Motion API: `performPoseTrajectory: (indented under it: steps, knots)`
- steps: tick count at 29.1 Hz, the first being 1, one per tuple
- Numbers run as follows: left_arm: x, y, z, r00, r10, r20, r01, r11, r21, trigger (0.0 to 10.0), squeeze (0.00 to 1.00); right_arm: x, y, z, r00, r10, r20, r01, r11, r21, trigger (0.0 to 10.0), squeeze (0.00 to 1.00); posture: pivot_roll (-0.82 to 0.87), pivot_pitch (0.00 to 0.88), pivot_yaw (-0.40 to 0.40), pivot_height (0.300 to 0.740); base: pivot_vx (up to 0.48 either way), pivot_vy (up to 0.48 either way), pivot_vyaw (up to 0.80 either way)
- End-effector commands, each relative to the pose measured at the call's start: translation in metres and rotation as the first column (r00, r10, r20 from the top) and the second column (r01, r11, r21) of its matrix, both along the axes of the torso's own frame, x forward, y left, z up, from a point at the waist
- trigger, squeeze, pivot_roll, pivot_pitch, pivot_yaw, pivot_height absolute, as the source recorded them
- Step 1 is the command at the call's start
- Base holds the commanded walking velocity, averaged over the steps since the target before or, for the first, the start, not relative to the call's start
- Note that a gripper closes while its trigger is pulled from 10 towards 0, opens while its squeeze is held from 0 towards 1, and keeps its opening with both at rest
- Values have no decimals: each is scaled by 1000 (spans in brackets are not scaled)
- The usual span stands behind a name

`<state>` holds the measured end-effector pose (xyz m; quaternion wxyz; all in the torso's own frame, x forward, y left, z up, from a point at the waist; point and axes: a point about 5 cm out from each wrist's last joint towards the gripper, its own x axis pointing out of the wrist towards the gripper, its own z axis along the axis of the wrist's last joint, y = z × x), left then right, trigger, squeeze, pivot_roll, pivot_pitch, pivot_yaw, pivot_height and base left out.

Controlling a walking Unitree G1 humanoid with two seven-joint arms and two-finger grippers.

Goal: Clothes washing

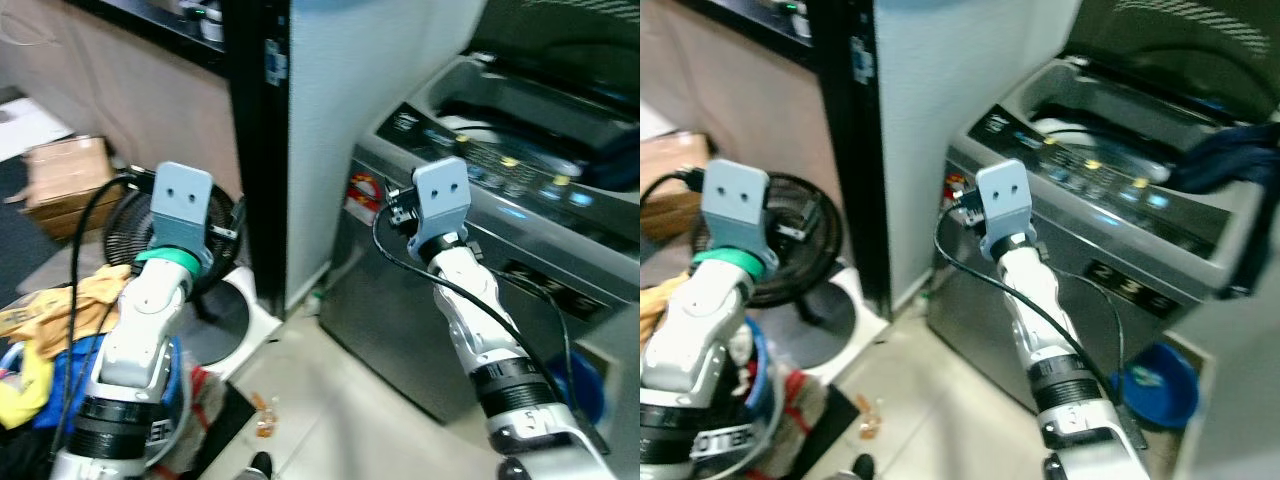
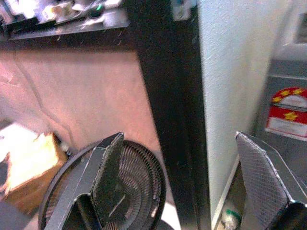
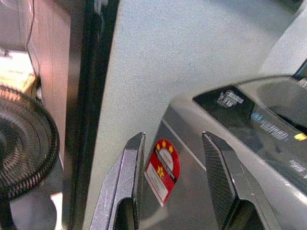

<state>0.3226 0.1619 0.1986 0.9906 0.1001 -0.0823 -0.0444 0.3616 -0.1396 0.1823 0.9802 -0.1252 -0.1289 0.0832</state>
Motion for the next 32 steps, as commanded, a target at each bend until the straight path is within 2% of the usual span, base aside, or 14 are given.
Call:
performPoseTrajectory:
  steps: [1,7,10,13,14,16,17,19,21,22,25,27,28,32]
  knots:
    - [0,3,-14,998,21,-63,-21,1000,3,10000,0,0,-9,-8,999,-35,-21,35,999,3,10000,0,35,0,-31,740,0,0,800]
    - [3,19,-33,990,91,-111,-89,996,27,10000,0,0,-27,-27,990,-87,-110,96,992,78,10000,0,32,0,-27,740,0,0,798]
    - [6,33,-56,971,162,-175,-157,987,43,10000,0,-8,-38,-61,966,-103,-238,141,979,146,10000,0,29,0,-20,740,0,0,794]
    - [4,35,-70,958,178,-227,-174,984,38,10000,0,-14,-41,-77,952,-107,-288,154,977,145,10000,0,22,3,-5,740,0,0,794]
    - [3,37,-82,944,190,-271,-181,982,56,10000,0,-20,-42,-89,939,-100,-330,159,975,154,10000,0,19,5,2,740,0,0,794]
    - [3,37,-82,944,190,-271,-181,982,56,10000,0,-20,-42,-89,939,-100,-330,159,975,154,10000,0,19,5,2,740,0,0,794]
    - [0,40,-95,926,207,-317,-194,978,73,10000,0,-25,-44,-102,924,-103,-367,167,975,147,10000,0,20,6,5,740,0,0,794]
    - [0,40,-95,926,207,-317,-194,978,73,10000,0,-25,-44,-102,924,-103,-367,167,975,147,10000,0,20,6,5,740,0,0,794]
    - [-6,44,-118,880,232,-414,-219,972,80,10000,0,-35,-43,-118,903,-90,-420,181,966,182,10000,0,20,9,10,740,0,0,794]
    - [-8,47,-123,864,246,-440,-241,968,67,10000,0,-36,-41,-120,903,-77,-422,179,962,208,10000,0,22,11,12,740,0,0,794]
    - [-11,52,-128,853,266,-449,-281,959,35,10000,0,-36,-36,-119,910,-52,-412,163,957,239,10000,0,23,12,14,740,0,0,794]
    - [-13,55,-129,865,293,-407,-264,956,128,10000,0,-35,-32,-118,915,-34,-402,140,961,237,10000,0,25,15,16,740,0,0,794]
    - [-15,54,-133,864,284,-415,-252,959,133,10000,0,-35,-30,-118,918,-29,-396,126,967,221,10000,0,27,16,18,740,0,0,794]
    - [-18,49,-139,871,217,-441,-234,972,14,10000,0,-38,-31,-121,919,-45,-391,137,968,210,10000,0,21,19,15,740,0,0,794]
